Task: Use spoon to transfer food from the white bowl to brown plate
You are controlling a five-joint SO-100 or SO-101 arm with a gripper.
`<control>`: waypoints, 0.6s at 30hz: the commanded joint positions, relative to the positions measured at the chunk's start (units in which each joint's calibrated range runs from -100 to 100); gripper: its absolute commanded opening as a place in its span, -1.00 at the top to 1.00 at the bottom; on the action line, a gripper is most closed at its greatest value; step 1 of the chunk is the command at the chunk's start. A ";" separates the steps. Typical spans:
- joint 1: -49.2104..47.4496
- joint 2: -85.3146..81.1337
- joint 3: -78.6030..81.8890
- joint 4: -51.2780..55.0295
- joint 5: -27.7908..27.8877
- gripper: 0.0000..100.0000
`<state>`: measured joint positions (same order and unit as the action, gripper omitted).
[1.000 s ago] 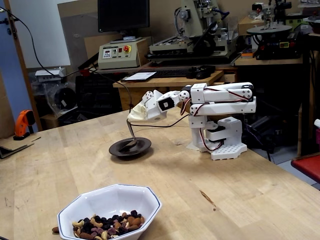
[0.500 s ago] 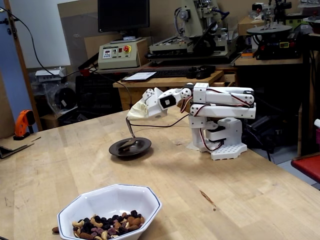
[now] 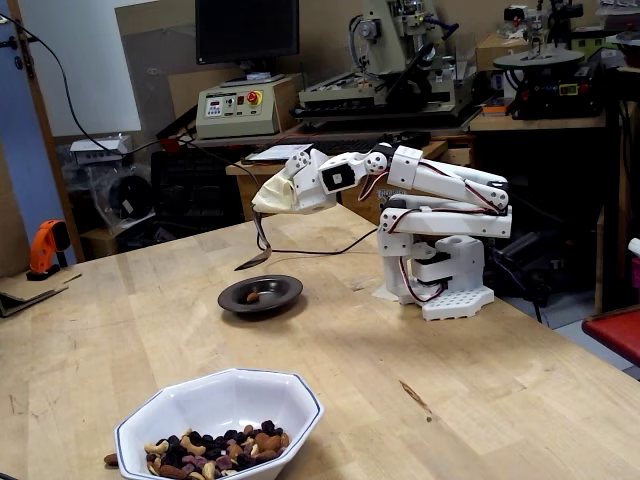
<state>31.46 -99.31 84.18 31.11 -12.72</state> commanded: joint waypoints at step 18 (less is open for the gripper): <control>-0.57 -0.69 -4.88 6.67 8.45 0.91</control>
<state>31.46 -99.31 83.84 37.45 -6.08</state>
